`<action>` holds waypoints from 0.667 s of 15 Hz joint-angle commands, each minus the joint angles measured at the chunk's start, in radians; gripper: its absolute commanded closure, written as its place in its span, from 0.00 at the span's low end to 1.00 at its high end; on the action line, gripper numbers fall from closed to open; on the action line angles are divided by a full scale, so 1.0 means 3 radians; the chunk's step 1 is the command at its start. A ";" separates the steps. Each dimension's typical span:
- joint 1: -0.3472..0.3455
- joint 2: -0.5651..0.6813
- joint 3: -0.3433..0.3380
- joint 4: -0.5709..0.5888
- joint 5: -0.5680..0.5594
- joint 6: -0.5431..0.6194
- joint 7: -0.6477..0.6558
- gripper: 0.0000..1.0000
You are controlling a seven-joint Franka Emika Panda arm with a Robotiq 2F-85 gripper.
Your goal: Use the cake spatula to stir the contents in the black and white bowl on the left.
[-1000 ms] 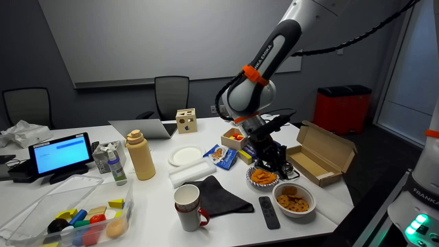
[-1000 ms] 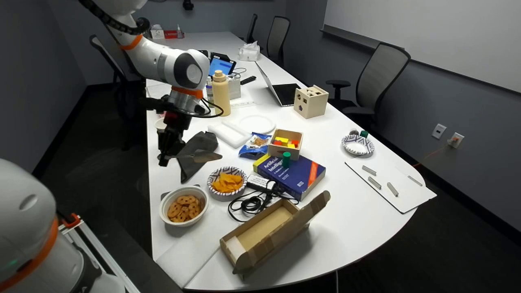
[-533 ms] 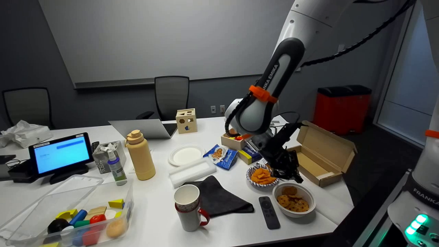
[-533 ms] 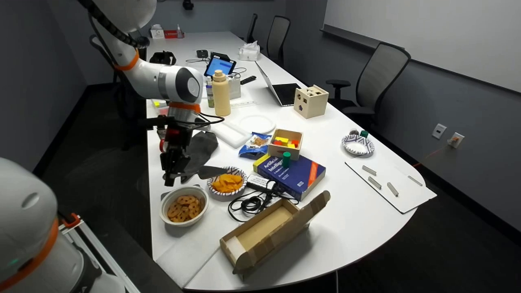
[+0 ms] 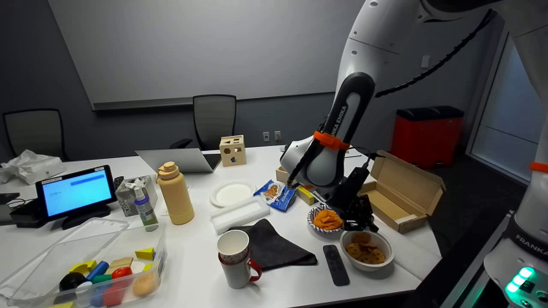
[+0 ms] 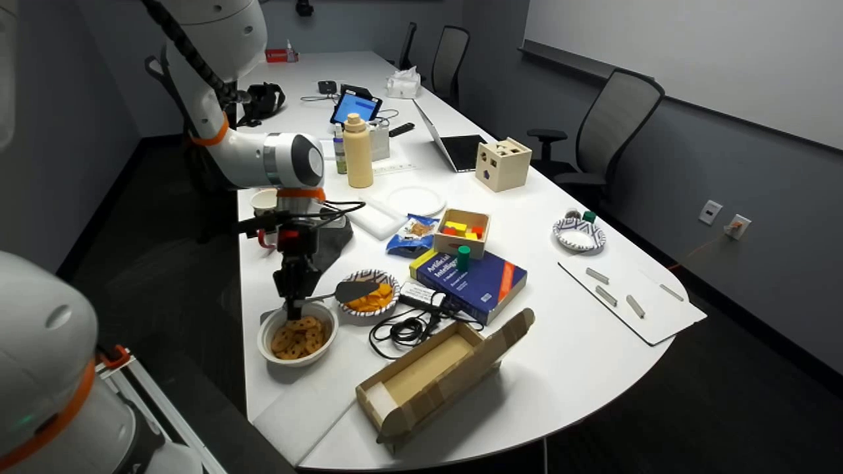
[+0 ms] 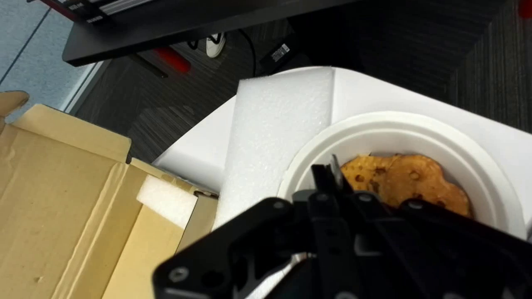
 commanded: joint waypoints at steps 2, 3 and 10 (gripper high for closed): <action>0.0072 0.0229 -0.0120 0.0171 -0.0237 0.0109 0.0181 0.99; 0.0079 0.0255 -0.0137 0.0196 -0.0261 0.0115 0.0207 0.99; 0.0121 0.0341 -0.0131 0.0302 -0.0236 0.0137 0.0246 0.50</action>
